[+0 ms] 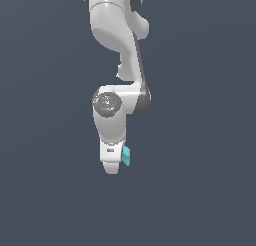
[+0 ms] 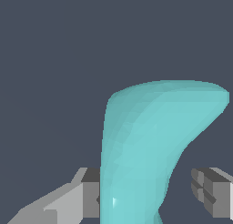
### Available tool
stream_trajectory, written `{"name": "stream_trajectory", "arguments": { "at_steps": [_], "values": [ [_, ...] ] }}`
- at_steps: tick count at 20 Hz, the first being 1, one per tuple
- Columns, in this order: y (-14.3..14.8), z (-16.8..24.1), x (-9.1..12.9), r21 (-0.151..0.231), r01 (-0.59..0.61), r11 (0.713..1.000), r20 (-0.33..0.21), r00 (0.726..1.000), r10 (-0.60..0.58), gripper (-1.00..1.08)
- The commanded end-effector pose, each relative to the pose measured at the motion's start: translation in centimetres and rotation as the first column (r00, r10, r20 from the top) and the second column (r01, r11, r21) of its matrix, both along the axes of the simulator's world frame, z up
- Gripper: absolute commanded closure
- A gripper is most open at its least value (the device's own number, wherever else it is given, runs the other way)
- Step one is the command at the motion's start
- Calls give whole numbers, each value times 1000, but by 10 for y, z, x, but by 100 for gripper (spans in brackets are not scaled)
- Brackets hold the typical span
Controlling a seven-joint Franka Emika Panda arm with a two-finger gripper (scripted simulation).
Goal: Pick up the object and move it to a goal position.
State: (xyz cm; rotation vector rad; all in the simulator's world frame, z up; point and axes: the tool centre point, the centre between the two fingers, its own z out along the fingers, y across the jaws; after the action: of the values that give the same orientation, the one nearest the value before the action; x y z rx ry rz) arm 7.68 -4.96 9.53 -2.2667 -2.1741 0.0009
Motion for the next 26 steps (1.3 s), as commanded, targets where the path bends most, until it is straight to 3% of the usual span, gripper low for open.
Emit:
{"name": "stream_trajectory", "arguments": {
  "at_steps": [1, 13, 26],
  "values": [
    [1, 1, -1, 0, 0, 1000, 0, 1000, 0, 108],
    [25, 15, -28, -1, 0, 1000, 0, 1000, 0, 108],
    [95, 58, -104, -4, 0, 1000, 0, 1000, 0, 108]
  ]
}}
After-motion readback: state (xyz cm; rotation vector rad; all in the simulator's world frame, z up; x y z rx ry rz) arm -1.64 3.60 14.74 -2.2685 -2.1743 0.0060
